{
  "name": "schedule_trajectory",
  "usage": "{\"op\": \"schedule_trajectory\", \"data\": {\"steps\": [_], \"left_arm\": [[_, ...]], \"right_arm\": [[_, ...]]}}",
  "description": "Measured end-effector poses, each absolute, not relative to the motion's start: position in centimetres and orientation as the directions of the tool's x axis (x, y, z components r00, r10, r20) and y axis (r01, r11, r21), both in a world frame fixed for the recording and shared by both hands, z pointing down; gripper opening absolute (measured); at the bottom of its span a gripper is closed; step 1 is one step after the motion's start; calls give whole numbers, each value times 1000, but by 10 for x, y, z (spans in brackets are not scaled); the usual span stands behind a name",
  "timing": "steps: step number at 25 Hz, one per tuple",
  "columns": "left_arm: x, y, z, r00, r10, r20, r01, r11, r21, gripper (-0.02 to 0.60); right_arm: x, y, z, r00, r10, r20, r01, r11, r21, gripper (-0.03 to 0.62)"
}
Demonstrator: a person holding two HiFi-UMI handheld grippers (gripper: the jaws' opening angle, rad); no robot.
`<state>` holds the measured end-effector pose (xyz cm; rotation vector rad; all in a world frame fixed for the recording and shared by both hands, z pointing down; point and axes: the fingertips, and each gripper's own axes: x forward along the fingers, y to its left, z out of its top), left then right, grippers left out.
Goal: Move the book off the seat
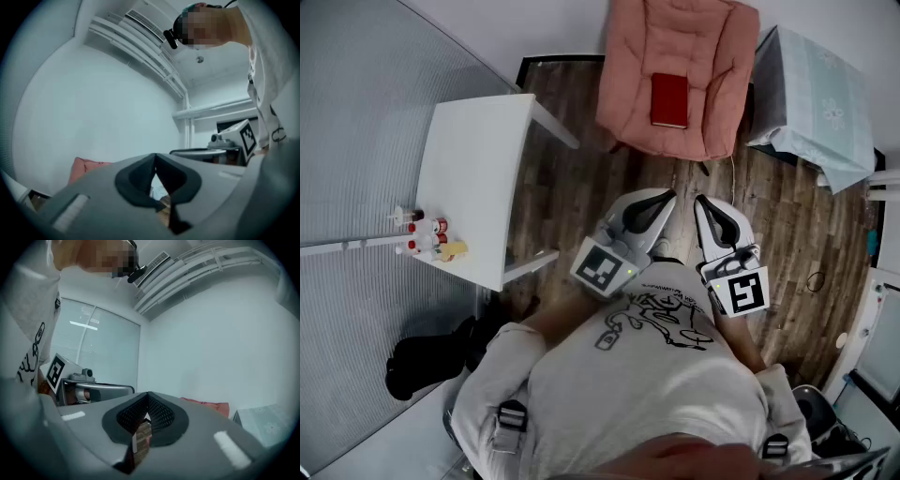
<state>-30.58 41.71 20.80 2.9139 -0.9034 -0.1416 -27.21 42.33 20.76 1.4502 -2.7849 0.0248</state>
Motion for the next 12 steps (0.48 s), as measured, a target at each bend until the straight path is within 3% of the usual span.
{"op": "schedule_trajectory", "data": {"steps": [12], "left_arm": [[-283,421,210,816,-575,-54,-567,-816,113,-2]], "right_arm": [[-252,433,213,-623,-782,18,-782,623,-3,6]]}}
